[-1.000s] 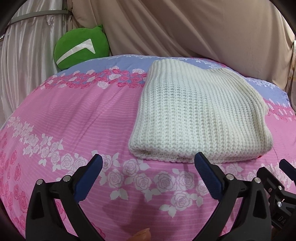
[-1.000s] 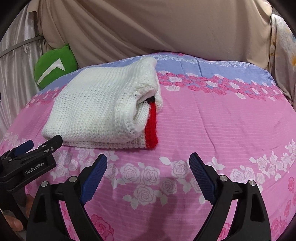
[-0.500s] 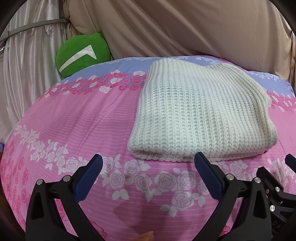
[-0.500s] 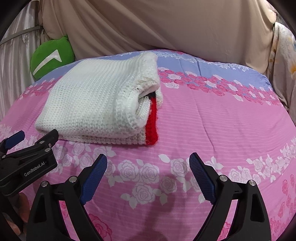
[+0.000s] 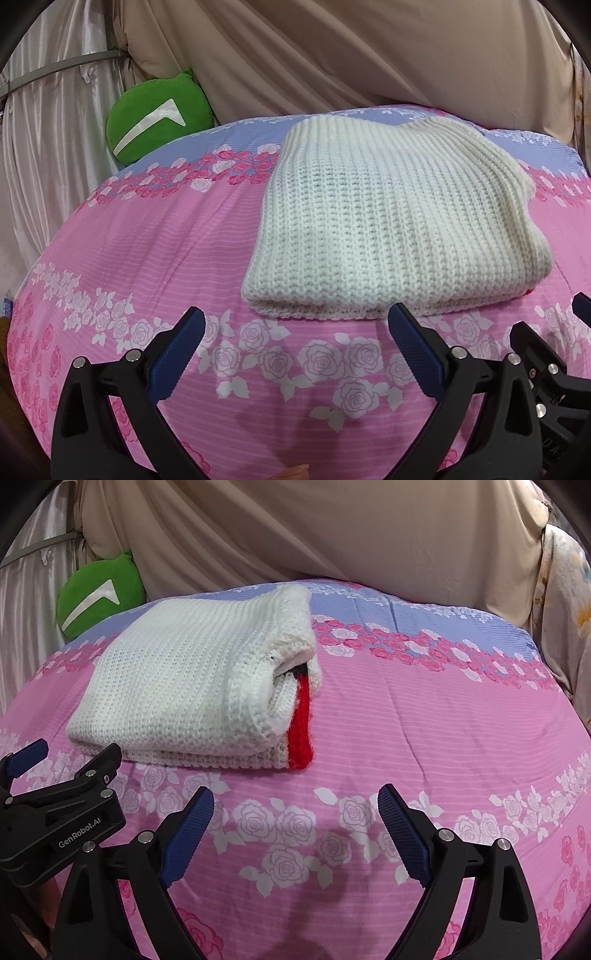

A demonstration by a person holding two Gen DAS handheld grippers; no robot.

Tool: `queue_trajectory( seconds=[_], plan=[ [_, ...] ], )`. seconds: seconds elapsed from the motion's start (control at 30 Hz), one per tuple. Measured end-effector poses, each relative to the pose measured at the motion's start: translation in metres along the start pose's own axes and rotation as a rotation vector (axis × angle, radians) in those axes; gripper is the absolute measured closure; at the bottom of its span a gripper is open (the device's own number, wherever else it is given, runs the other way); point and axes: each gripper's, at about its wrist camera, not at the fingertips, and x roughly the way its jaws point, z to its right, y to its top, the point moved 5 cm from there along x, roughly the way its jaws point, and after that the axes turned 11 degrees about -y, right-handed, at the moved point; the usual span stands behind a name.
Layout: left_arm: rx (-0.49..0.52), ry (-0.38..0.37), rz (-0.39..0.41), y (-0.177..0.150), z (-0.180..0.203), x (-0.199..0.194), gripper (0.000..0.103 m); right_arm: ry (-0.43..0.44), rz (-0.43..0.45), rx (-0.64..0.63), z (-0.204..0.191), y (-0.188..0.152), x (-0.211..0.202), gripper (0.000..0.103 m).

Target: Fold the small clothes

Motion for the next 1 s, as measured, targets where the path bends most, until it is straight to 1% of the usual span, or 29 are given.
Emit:
queue_trajectory(
  seconds=[0.3, 0.47, 0.6, 0.77, 1.0],
  plan=[
    [0.008, 0.008, -0.002, 0.0, 0.002, 0.0, 0.006, -0.001, 0.0, 0.0, 0.001, 0.0, 0.0, 0.015],
    [0.049, 0.023, -0.003, 0.0, 0.01, 0.0, 0.005, -0.005, -0.001, -0.001, 0.002, 0.0, 0.002, 0.015],
    [0.048, 0.035, -0.01, 0.0, 0.009, 0.001, 0.005, -0.012, 0.002, -0.002, 0.0, -0.001, -0.001, 0.015],
    [0.033, 0.026, -0.021, -0.002, 0.008, 0.003, 0.005, -0.016, 0.002, -0.003, -0.003, -0.001, -0.003, 0.015],
    [0.029, 0.017, 0.0, -0.001, 0.007, -0.001, 0.005, -0.011, 0.003, 0.012, 0.0, -0.001, -0.003, 0.015]
  ],
)
